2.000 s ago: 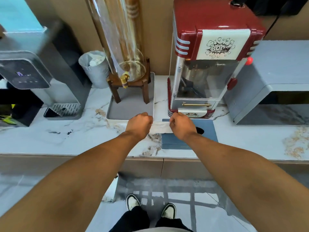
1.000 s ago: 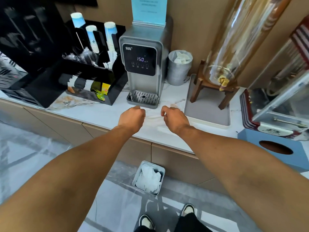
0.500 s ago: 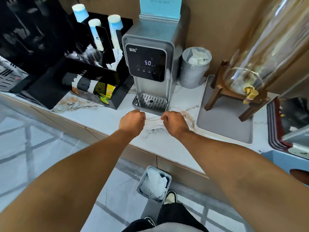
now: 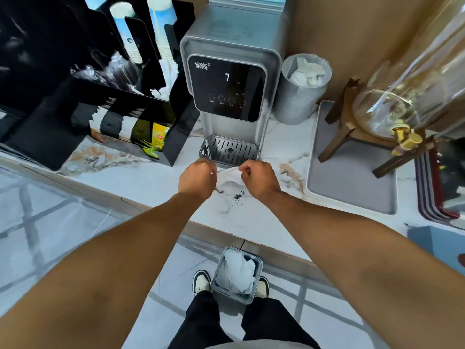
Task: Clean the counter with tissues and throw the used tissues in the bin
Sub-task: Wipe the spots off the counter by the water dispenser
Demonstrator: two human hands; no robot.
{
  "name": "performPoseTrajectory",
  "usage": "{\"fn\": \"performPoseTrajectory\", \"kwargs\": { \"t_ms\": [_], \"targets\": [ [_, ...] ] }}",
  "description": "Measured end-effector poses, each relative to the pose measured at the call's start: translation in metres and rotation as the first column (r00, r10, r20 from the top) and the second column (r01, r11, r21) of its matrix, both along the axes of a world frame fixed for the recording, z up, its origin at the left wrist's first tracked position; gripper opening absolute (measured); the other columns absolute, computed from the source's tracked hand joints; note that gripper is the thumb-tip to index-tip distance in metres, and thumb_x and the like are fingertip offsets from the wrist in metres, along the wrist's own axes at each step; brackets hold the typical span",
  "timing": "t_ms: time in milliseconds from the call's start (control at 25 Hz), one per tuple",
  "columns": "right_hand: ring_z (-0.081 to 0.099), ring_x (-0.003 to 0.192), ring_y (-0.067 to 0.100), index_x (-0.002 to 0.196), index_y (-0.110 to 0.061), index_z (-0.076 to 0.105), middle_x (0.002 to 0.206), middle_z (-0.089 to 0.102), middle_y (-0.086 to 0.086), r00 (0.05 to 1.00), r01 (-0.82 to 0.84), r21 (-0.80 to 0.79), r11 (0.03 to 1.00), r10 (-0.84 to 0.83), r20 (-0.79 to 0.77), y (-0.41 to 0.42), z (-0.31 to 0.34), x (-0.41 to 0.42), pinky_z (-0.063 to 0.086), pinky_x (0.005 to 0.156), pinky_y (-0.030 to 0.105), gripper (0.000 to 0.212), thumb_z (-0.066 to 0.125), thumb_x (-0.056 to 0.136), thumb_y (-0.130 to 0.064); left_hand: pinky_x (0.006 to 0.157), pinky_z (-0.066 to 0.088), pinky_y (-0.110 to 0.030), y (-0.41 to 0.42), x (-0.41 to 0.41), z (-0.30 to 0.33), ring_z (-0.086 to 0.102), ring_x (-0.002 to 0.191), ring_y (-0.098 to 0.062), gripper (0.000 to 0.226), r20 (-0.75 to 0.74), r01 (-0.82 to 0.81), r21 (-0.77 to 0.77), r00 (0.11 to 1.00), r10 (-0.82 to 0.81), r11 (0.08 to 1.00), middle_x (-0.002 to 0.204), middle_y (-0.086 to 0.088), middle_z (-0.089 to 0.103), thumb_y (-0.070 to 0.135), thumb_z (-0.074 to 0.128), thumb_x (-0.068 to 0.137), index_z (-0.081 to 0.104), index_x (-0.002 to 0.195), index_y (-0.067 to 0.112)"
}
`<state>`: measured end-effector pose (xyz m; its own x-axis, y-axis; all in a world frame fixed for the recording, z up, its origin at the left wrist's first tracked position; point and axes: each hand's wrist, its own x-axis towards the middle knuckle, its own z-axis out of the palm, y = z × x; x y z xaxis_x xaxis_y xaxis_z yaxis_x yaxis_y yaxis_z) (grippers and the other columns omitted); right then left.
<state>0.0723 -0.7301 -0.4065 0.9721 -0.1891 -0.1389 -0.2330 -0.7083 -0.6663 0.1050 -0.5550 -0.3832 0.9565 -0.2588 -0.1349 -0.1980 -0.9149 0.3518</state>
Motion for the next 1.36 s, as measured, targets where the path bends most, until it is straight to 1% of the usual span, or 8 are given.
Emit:
{"fn": "performPoseTrajectory", "kwargs": {
  "t_ms": [320, 440, 520, 680, 840, 1000, 1120, 1360],
  "targets": [
    [0.063, 0.1, 0.024, 0.106, -0.014, 0.072, 0.11, 0.069, 0.009, 0.994, 0.101, -0.103, 0.99, -0.106, -0.041, 0.035, -0.006, 0.012, 0.052, 0.09, 0.034, 0.022, 0.055, 0.092, -0.01, 0.077, 0.055, -0.037, 0.032, 0.036, -0.022, 0.064, 0.094, -0.034, 0.018, -0.02, 0.179, -0.024, 0.984, -0.179, 0.984, 0.111, -0.012, 0.065, 0.01, 0.056, 0.095, 0.074, 0.099, 0.01],
    [0.062, 0.085, 0.024, 0.081, -0.02, 0.07, 0.091, 0.069, 0.006, 0.985, 0.16, -0.124, 0.979, -0.167, -0.045, 0.044, -0.01, 0.018, 0.052, 0.076, 0.033, 0.021, 0.052, 0.092, -0.018, 0.076, 0.053, -0.034, 0.035, 0.044, -0.029, 0.065, 0.094, -0.031, 0.017, -0.037, 0.168, -0.127, 0.984, -0.174, 0.978, 0.108, -0.011, 0.068, 0.011, 0.059, 0.094, 0.076, 0.097, 0.012],
    [0.058, 0.072, 0.023, 0.065, -0.025, 0.06, 0.074, 0.064, 0.003, 0.969, 0.242, -0.059, 0.969, -0.244, -0.038, 0.055, -0.013, 0.021, 0.046, 0.066, 0.029, 0.029, 0.053, 0.092, -0.027, 0.079, 0.055, -0.034, 0.033, 0.045, -0.033, 0.067, 0.093, -0.028, 0.015, -0.071, 0.106, -0.253, 0.989, -0.127, 0.962, 0.105, -0.01, 0.072, 0.011, 0.062, 0.092, 0.076, 0.096, 0.012],
    [0.069, 0.078, 0.025, 0.079, -0.011, 0.074, 0.079, 0.075, 0.008, 0.906, 0.424, 0.192, 0.885, -0.41, -0.106, 0.073, -0.027, 0.026, 0.056, 0.074, 0.034, 0.032, 0.062, 0.093, -0.037, 0.082, 0.057, -0.032, 0.025, 0.04, -0.039, 0.068, 0.084, -0.02, 0.009, -0.146, 0.008, -0.438, 0.986, -0.08, 0.899, 0.093, -0.004, 0.075, 0.009, 0.068, 0.089, 0.077, 0.087, 0.012],
    [0.073, 0.076, 0.025, 0.08, -0.013, 0.076, 0.077, 0.074, 0.005, 0.852, 0.522, 0.374, 0.767, -0.487, -0.19, 0.076, -0.04, 0.026, 0.06, 0.08, 0.045, 0.022, 0.067, 0.09, -0.03, 0.079, 0.056, -0.027, 0.02, 0.034, -0.047, 0.07, 0.076, -0.016, 0.007, -0.217, -0.072, -0.503, 0.975, -0.045, 0.862, 0.09, -0.001, 0.077, 0.013, 0.072, 0.089, 0.079, 0.087, 0.014],
    [0.072, 0.084, 0.024, 0.094, -0.008, 0.077, 0.092, 0.077, 0.009, 0.843, 0.535, 0.37, 0.759, -0.512, -0.167, 0.06, -0.045, 0.019, 0.058, 0.084, 0.037, 0.013, 0.072, 0.087, -0.018, 0.078, 0.051, -0.022, 0.021, 0.028, -0.062, 0.072, 0.085, -0.018, 0.013, -0.224, 0.033, -0.43, 0.964, -0.142, 0.902, 0.098, -0.001, 0.077, 0.016, 0.065, 0.093, 0.078, 0.095, 0.016],
    [0.067, 0.078, 0.014, 0.095, -0.01, 0.076, 0.089, 0.075, 0.004, 0.851, 0.518, 0.309, 0.798, -0.518, -0.089, 0.04, -0.042, 0.009, 0.052, 0.075, 0.024, 0.012, 0.073, 0.086, -0.017, 0.087, 0.047, -0.025, 0.031, 0.025, -0.072, 0.065, 0.102, -0.027, 0.021, -0.143, 0.167, -0.303, 0.965, -0.218, 0.938, 0.111, -0.008, 0.071, 0.011, 0.058, 0.094, 0.075, 0.106, 0.01],
    [0.062, 0.08, 0.016, 0.092, -0.016, 0.069, 0.094, 0.065, 0.002, 0.943, 0.327, 0.012, 0.945, -0.327, 0.066, 0.003, -0.042, -0.009, 0.051, 0.077, 0.027, 0.007, 0.067, 0.085, -0.015, 0.118, 0.03, -0.056, 0.052, 0.02, -0.097, 0.047, 0.133, -0.043, 0.036, 0.205, 0.442, -0.04, 0.881, -0.426, 0.896, 0.136, -0.024, 0.057, 0.013, 0.061, 0.092, 0.063, 0.126, 0.0]
  ]
}}
